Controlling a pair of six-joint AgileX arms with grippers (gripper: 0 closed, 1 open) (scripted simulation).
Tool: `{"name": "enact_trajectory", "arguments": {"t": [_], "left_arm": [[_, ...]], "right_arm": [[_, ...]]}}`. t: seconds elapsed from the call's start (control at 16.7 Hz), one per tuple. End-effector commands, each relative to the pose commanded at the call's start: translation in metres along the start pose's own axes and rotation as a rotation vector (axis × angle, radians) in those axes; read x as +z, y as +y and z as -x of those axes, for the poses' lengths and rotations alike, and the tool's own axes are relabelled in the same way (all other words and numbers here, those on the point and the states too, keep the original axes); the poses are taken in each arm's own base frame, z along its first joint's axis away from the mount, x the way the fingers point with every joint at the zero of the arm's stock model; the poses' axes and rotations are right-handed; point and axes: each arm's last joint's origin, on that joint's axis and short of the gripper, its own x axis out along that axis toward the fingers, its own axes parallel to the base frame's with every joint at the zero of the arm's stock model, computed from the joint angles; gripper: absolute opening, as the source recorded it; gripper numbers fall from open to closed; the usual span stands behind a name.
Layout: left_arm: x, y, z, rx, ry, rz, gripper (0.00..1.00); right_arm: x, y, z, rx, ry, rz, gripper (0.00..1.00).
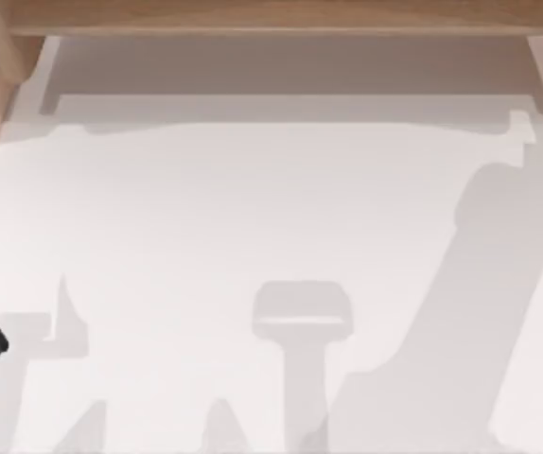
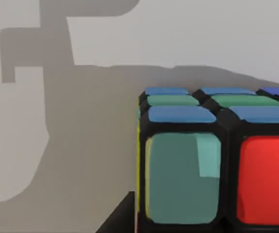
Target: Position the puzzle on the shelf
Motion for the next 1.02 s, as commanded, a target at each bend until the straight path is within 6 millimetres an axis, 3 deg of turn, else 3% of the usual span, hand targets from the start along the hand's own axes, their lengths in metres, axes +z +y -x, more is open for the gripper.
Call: {"name": "enact_trajectory", "arguments": {"t": [0.42,0.6,0.78,1.02], "left_arm": [[0.000,0.000,0.000,0.000,0.000,0.000,1.00],[0.000,0.000,0.000,0.000,0.000,0.000,1.00],[0.000,0.000,0.000,0.000,0.000,0.000,1.00],[0.000,0.000,0.000,0.000,0.000,0.000,1.00]], "right_arm": [[-0.001,-0.001,0.004,-0.009,0.006,-0.005,0.00],[-0.004,0.005,0.028,-0.079,0.043,0.005,0.00],[-0.004,0.023,0.052,-0.167,0.102,0.059,0.00],[-0.002,0.037,0.059,-0.201,0.150,0.134,0.00]]}}
